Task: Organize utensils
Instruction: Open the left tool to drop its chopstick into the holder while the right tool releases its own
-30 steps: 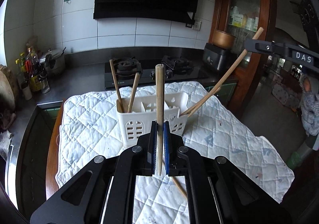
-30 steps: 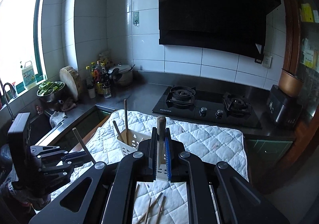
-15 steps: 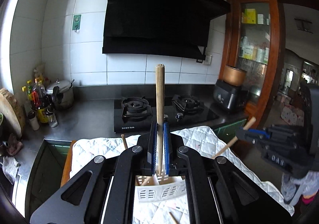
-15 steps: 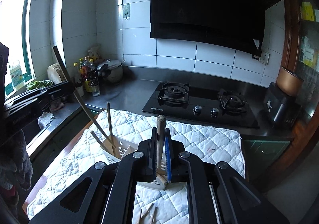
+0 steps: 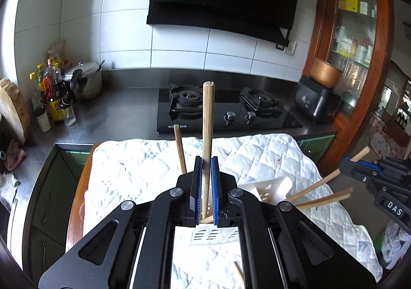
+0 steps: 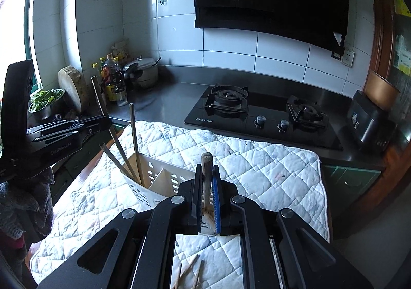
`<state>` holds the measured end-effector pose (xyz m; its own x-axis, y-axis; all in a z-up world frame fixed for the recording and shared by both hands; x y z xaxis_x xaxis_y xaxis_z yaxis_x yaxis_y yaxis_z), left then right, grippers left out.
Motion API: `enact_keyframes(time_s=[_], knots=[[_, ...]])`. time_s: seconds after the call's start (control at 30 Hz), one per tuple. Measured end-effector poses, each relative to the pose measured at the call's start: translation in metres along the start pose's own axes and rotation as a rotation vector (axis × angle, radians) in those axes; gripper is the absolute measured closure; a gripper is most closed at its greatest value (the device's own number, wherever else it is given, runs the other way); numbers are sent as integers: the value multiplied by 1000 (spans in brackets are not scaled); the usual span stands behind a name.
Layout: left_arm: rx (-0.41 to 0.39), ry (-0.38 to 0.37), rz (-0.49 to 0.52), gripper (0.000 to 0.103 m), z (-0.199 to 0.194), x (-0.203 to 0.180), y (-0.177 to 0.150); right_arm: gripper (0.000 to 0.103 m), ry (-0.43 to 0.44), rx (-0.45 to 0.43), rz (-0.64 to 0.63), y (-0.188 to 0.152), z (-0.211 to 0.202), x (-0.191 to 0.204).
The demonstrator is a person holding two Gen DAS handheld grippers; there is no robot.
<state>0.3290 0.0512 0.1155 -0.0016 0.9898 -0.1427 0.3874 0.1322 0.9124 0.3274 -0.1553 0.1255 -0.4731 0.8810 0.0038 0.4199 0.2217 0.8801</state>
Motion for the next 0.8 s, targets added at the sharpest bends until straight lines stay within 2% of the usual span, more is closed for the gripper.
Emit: enact_keyframes(time_s=[0.2,0.3,0.4,0.47,0.5,0.53,0.57,0.8], knots=[[1,23,21,94,-3,1,-4,94,6,2,10,-5,3,0],[-6,37,26,94,-10,0,-3,82,2,-15,13,-4,-4,-1],[-22,43,20,94,-24,1,-2,77,0,-42,26,-2,-18,-3],[-30,46,17,93,-35,2,-3,69,2,-65,33,-4,-32,-5],[-36,45,18,86,-42,2,-5,65,1,-77,33,-5,-39,-5],[-44,51,20,72,-50,1,-7,64,2,-87,31,-8,-47,-4],[-53,62,23,68,-57,1,-10,63,5,-93,28,-13,-54,-3],[-44,33,16,65,-96,-6,-49,58,18,-89,-13,-62,-96,13]])
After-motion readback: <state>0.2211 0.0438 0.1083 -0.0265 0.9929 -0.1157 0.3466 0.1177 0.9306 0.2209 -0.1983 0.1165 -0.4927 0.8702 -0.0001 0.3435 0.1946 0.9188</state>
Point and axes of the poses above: each gripper's, at about its wrist camera, not at the fingertips, and z roughly the way its jaws point, x to its left, y to its top, the point moved 2 cm from there along z, roughly the way its jaws point, and after that the axes turned 10 degrees about -x, right-handed, at the moved point
